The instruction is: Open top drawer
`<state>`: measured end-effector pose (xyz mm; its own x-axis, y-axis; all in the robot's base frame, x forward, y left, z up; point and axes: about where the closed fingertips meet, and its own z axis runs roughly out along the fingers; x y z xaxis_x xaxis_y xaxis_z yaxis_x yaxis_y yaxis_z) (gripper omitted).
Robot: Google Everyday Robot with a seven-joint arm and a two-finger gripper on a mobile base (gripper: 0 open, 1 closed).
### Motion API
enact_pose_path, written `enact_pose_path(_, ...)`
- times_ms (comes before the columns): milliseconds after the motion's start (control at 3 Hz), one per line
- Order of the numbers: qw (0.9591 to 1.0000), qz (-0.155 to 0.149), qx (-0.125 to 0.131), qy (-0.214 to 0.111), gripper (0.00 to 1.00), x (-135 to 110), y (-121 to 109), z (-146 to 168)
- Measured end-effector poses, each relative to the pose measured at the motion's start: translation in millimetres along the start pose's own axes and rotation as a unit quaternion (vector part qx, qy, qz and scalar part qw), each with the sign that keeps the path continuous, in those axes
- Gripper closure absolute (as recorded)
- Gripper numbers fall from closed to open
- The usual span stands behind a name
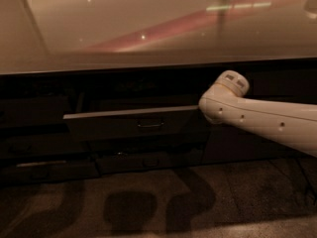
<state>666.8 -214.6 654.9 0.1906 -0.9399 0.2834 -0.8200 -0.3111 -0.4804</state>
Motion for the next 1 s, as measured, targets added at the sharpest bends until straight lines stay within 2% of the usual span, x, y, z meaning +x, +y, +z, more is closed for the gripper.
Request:
enact_pose_path(333, 1.0, -0.005, 0.0, 0.0, 1.0, -0.3, 6.1, -3.7)
enact_pose_path(1000, 1.0, -0.006, -0.003, -0.007, 1.0, -2.8, 1.1, -5.0)
